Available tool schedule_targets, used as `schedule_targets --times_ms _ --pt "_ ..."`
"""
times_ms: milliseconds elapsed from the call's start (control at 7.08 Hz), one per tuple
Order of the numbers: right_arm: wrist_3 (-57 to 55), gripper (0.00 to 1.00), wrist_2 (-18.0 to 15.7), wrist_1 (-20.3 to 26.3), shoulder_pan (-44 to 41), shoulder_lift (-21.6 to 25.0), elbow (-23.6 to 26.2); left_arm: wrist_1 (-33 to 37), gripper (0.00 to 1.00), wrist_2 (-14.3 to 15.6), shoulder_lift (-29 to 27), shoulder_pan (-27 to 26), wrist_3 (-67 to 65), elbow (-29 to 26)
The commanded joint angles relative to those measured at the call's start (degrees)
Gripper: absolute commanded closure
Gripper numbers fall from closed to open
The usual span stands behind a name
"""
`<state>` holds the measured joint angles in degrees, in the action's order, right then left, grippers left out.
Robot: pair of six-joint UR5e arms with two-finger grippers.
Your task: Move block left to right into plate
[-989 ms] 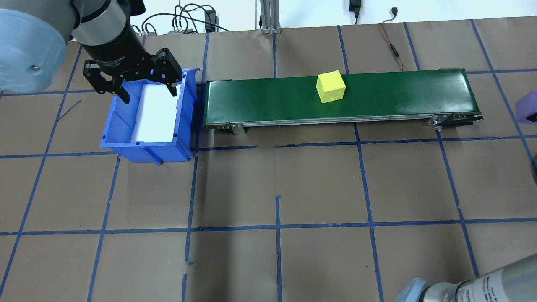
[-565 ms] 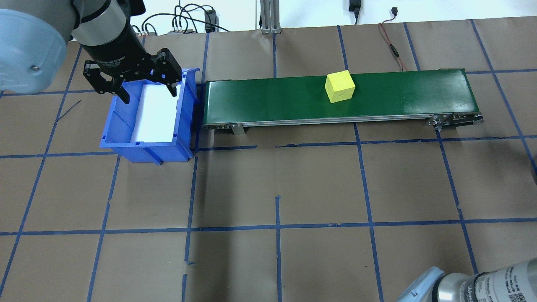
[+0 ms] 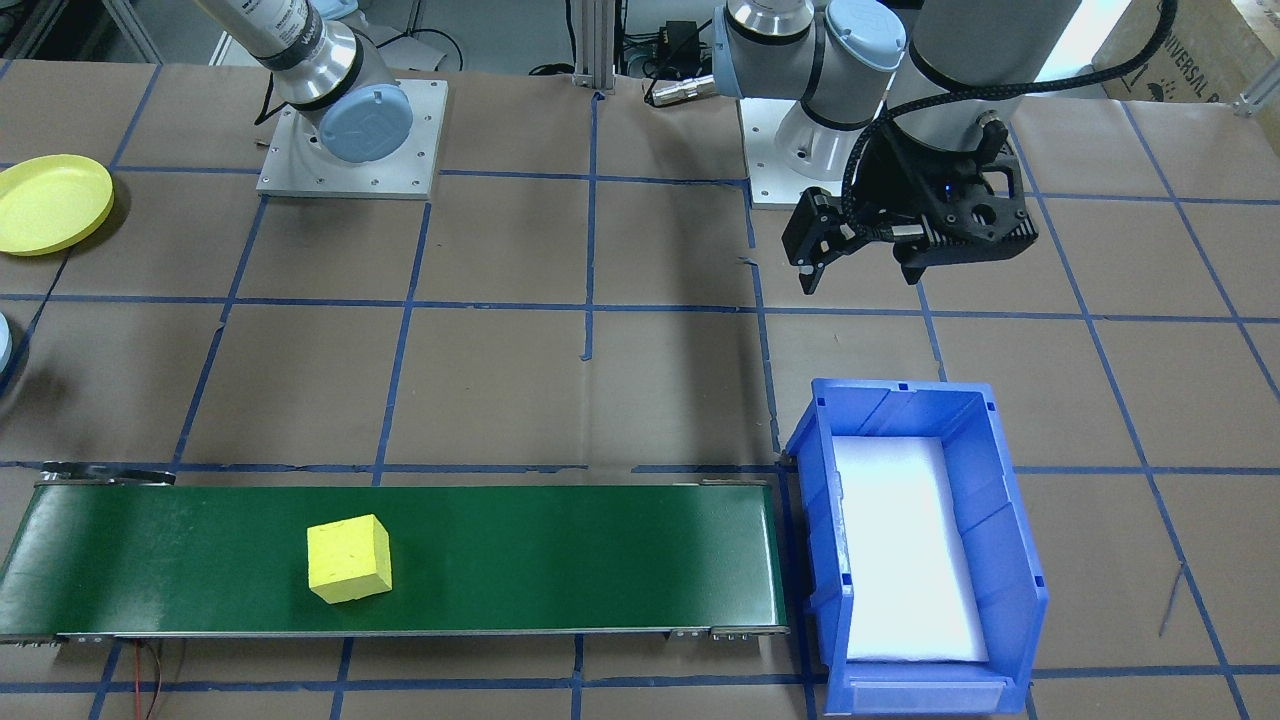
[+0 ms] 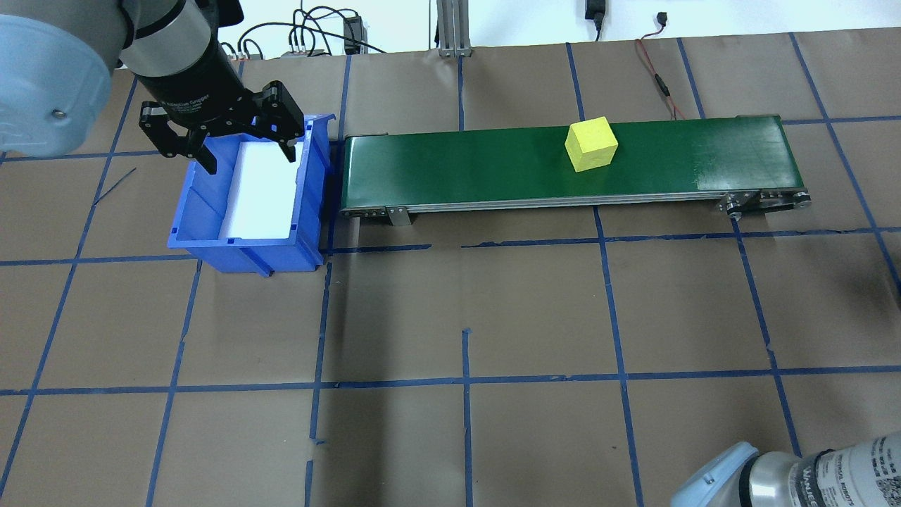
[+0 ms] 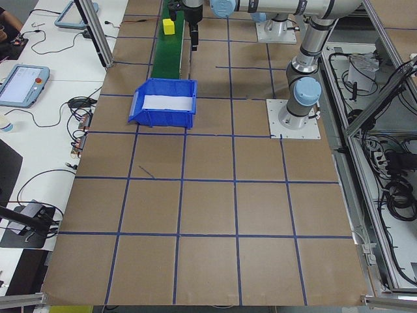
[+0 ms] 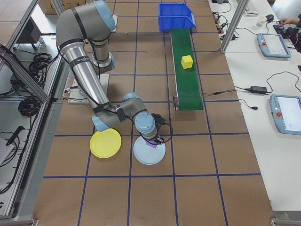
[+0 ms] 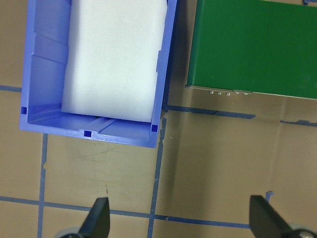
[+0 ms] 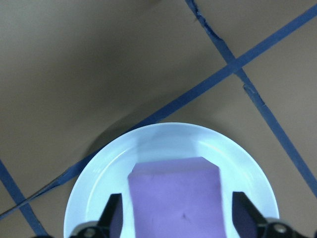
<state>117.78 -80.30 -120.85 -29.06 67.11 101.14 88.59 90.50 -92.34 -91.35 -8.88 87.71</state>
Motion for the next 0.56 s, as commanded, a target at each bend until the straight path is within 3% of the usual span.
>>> schedule_targets --times_ms 0,141,424 --pt "-3.59 0.00 -1.87 -0.17 0.32 0.91 0.38 0.00 0.00 -0.06 -0.03 0.03 0.00 0.00" --pt "-8.92 0.00 -1.61 -0.17 -0.64 2.83 0.12 -0.09 0.00 -0.06 0.06 0.03 0.00 0.00" --pt "-10.91 0.00 -2.39 -0.43 -11.92 5.05 -1.72 0.00 0.00 -0.14 -0.03 0.03 0.00 0.00"
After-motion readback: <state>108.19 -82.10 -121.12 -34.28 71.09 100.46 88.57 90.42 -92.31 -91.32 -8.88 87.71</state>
